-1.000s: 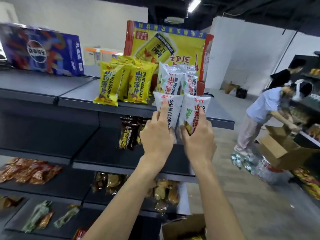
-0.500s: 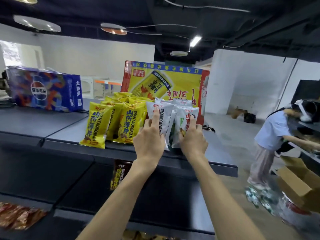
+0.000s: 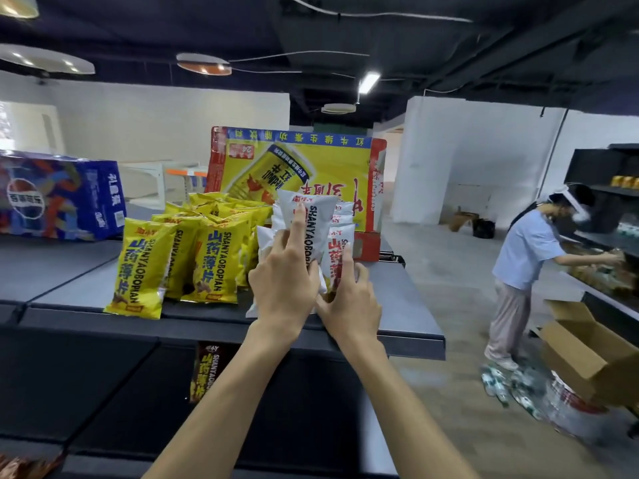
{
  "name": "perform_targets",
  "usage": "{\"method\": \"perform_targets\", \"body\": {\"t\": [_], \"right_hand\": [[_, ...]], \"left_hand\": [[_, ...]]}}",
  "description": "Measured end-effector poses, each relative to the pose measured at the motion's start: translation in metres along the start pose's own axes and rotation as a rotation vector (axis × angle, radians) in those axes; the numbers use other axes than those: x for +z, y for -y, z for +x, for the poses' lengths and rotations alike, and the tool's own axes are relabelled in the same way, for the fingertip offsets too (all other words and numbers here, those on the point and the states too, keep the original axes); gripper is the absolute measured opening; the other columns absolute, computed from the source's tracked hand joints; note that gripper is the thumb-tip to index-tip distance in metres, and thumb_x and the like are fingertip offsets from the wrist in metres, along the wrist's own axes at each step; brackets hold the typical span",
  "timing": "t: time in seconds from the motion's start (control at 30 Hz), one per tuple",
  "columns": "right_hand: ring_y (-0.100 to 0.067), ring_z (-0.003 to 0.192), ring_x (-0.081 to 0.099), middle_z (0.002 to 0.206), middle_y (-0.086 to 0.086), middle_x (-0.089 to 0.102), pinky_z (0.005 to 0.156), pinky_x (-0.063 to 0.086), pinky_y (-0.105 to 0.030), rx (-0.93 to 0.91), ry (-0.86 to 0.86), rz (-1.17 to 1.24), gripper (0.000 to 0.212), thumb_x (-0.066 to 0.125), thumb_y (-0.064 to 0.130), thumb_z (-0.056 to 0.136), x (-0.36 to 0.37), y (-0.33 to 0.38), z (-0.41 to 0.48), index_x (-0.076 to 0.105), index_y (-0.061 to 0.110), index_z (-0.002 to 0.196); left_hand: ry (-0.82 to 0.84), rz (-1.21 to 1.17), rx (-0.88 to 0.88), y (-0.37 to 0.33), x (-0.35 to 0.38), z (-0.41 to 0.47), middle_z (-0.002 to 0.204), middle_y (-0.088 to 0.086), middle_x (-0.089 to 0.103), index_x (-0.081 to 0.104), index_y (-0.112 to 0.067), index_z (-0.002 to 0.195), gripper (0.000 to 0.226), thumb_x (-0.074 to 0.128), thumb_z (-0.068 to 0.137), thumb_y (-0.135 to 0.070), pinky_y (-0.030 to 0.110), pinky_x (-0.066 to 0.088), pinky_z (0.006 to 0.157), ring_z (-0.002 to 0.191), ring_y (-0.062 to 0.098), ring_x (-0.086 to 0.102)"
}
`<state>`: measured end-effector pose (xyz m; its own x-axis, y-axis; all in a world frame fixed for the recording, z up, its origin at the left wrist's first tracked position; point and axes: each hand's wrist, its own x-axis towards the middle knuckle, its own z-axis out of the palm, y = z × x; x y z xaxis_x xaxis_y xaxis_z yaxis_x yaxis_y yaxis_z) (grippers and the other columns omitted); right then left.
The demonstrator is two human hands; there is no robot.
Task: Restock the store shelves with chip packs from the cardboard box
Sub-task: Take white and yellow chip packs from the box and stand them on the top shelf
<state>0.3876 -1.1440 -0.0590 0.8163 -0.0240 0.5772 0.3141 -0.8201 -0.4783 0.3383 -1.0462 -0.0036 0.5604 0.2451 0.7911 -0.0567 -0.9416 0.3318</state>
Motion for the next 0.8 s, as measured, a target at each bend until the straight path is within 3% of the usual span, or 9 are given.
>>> {"method": "perform_targets", "body": {"t": [0.13,0.23,0.37,0.43,0.6,0.8], "right_hand": [[-0.023,0.123,0.049,0.144,0.0,0.037,0.084,0.049,-0.036,-0.063,0.016,0.165,0.088,0.067,0.043,0.083,-0.016,-0.021,-0.008,0.016,0.028,0.154],[-0.017,0.114,0.054,0.14,0.004,0.043,0.083,0.046,-0.028,-0.034,-0.008,0.233,0.071,0.064,0.035,0.088,-0.031,-0.044,-0.009,0.029,0.028,0.149],[-0.016,0.12,0.052,0.14,0.004,0.044,0.089,0.043,-0.024,0.006,-0.02,0.231,0.063,0.064,0.033,0.09,-0.049,-0.077,-0.004,0.037,0.02,0.146],[-0.018,0.119,0.053,0.14,0.003,0.045,0.089,0.043,-0.026,0.041,-0.03,0.199,0.061,0.065,0.028,0.09,-0.056,-0.092,0.0,0.04,0.017,0.144],[-0.021,0.115,0.054,0.137,0.0,0.048,0.089,0.044,-0.029,0.067,-0.038,0.172,0.056,0.065,0.025,0.088,-0.066,-0.119,0.011,0.045,0.016,0.14],[-0.019,0.121,0.05,0.14,0.001,0.044,0.094,0.04,-0.027,0.075,-0.035,0.199,0.056,0.064,0.024,0.089,-0.063,-0.124,0.032,0.044,0.016,0.141]], "left_hand": [[-0.041,-0.024,0.075,-0.029,0.004,0.011,0.124,0.0,0.059,0.017,-0.03,0.152,0.088,0.072,0.083,-0.033,0.036,0.052,0.063,0.1,0.026,0.065],[-0.045,-0.045,0.159,-0.06,0.017,0.022,0.117,0.002,0.059,0.016,-0.031,0.153,0.089,0.071,0.084,-0.032,0.034,0.048,0.056,0.092,0.026,0.064],[0.036,-0.005,0.249,-0.107,0.06,0.045,0.109,0.009,0.057,0.026,-0.035,0.149,0.081,0.071,0.082,-0.025,0.029,0.033,0.049,0.073,0.028,0.063],[0.114,0.074,0.278,-0.123,0.086,0.059,0.111,0.012,0.054,0.029,-0.033,0.146,0.078,0.071,0.082,-0.022,0.031,0.036,0.05,0.067,0.028,0.062],[0.332,0.229,0.262,-0.131,0.146,0.088,0.119,0.016,0.051,0.034,-0.022,0.142,0.073,0.062,0.079,0.001,0.034,0.045,0.065,0.088,0.031,0.064],[0.41,0.304,0.159,-0.123,0.199,0.097,0.124,0.022,0.048,0.03,-0.014,0.144,0.073,0.065,0.081,-0.001,0.034,0.051,0.073,0.098,0.032,0.062]]}}
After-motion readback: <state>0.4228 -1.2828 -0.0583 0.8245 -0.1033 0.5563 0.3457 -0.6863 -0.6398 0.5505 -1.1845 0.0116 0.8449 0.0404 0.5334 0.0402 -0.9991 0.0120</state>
